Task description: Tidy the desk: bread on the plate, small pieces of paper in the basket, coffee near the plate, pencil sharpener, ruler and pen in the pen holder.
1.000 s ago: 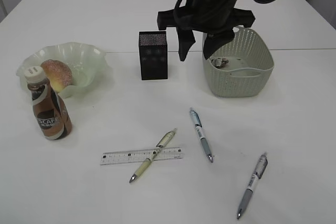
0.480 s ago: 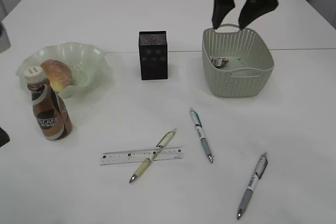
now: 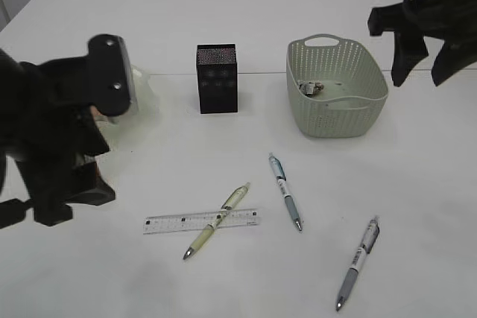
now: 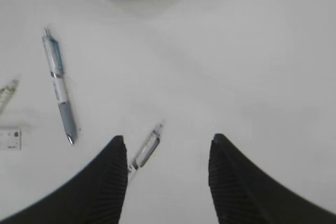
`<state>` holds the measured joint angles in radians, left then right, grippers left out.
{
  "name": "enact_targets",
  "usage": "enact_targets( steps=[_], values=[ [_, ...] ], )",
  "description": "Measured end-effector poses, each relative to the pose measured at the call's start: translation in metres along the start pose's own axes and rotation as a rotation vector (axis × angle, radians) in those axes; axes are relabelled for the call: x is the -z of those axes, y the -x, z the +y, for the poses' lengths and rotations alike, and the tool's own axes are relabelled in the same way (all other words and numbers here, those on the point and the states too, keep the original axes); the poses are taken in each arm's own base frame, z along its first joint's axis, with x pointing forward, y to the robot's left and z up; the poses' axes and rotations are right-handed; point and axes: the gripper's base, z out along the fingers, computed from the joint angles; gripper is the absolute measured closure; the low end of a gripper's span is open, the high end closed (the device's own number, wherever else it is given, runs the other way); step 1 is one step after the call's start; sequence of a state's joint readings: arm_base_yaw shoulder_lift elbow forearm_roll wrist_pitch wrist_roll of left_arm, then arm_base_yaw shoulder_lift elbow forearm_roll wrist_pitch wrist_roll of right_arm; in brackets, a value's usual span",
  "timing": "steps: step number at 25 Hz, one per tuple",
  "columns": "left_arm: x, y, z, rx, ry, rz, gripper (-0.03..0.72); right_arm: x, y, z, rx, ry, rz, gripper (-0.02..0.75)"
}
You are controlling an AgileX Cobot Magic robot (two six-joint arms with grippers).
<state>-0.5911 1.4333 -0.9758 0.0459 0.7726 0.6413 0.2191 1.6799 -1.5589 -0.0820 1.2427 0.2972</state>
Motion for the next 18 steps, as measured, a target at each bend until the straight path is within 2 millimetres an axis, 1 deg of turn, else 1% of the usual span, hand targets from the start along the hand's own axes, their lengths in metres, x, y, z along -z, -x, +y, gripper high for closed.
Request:
enact_targets(
  steps=[3, 5, 11, 14, 18],
  values=[
    [-0.027, 0.007, 0.003, -0.053, 0.004, -0.004, 0.22, -0.013, -0.008, -0.004, 0.017, -0.041, 0.045, 0.369],
    [-0.047, 0.011, 0.006, -0.077, 0.014, -0.009, 0.22, -0.017, -0.011, -0.006, 0.027, -0.068, 0.057, 0.369],
    [-0.097, 0.019, 0.009, -0.097, 0.043, -0.057, 0.22, -0.019, -0.012, -0.007, 0.03, -0.075, 0.063, 0.37],
    [-0.112, 0.02, 0.008, -0.085, 0.041, -0.07, 0.22, -0.019, -0.012, -0.007, 0.03, -0.074, 0.061, 0.371],
    [-0.115, 0.021, 0.004, -0.011, 0.002, -0.071, 0.22, -0.019, -0.012, -0.007, 0.03, -0.074, 0.062, 0.371]
  ],
)
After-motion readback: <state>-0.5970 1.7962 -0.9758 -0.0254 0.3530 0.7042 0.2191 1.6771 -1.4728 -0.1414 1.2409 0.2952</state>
